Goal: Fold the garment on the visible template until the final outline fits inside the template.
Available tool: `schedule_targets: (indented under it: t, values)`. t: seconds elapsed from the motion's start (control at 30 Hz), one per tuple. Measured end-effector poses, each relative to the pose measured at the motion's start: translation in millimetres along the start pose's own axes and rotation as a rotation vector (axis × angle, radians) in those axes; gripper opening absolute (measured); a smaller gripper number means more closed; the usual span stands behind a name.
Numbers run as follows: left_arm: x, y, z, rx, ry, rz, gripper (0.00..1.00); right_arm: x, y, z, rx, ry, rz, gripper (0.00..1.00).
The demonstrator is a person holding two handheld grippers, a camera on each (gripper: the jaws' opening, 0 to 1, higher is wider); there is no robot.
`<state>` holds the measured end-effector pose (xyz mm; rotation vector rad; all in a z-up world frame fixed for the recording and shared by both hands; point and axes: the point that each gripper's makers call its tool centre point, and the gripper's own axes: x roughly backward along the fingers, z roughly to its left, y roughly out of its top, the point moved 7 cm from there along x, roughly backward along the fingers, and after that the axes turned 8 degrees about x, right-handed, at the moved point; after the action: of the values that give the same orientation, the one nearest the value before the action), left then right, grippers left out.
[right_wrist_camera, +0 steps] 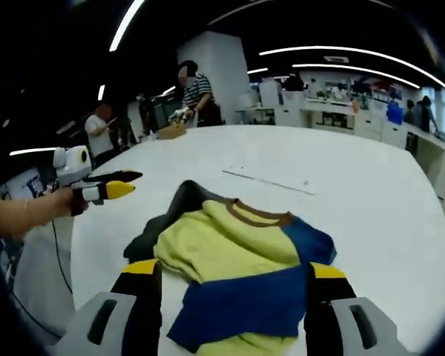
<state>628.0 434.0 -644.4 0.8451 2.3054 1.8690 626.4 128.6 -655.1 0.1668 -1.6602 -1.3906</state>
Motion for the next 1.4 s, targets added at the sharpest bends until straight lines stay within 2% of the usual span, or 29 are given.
schedule_targets:
  t: [0.37, 0.53, 0.63, 0.77, 1.03, 1.17, 1.3, 1.4]
  values:
    - [27, -16.5, -19.9, -0.015, -0.055, 0.017, 0.63, 17, -17.0, 28, 0.027, 0.082, 0.007, 0.78]
    - [39, -27.6, -26.5, -0.036, -0.066, 0.038, 0.6, 25, -25.9, 41, 0.057, 0.097, 0.004, 0.76]
    - [47, -33.8, -28.3, -0.007, -0.075, 0.033, 0.58, 26, -34.3, 47, 0.069, 0.103, 0.012, 0.75]
    - [55, -43.0, -31.8, -0.007, -0.077, 0.046, 0.55, 28, -42.7, 55, 0.082, 0.116, 0.007, 0.72]
    - [58, -67.3, -31.6, -0.064, -0.074, 0.12, 0.46, 27, -55.1, 72, 0.115, 0.13, -0.001, 0.58]
    - [56, -81.8, -32.2, -0.087, -0.074, 0.162, 0.41, 22, -63.8, 78, 0.109, 0.128, 0.027, 0.54]
    - [54, -89.4, -33.0, -0.103, -0.066, 0.181, 0.36, 19, -69.6, 85, 0.111, 0.126, 0.032, 0.44]
    - [52, -94.9, -32.8, -0.106, -0.062, 0.195, 0.33, 14, -76.1, 89, 0.121, 0.115, 0.061, 0.39]
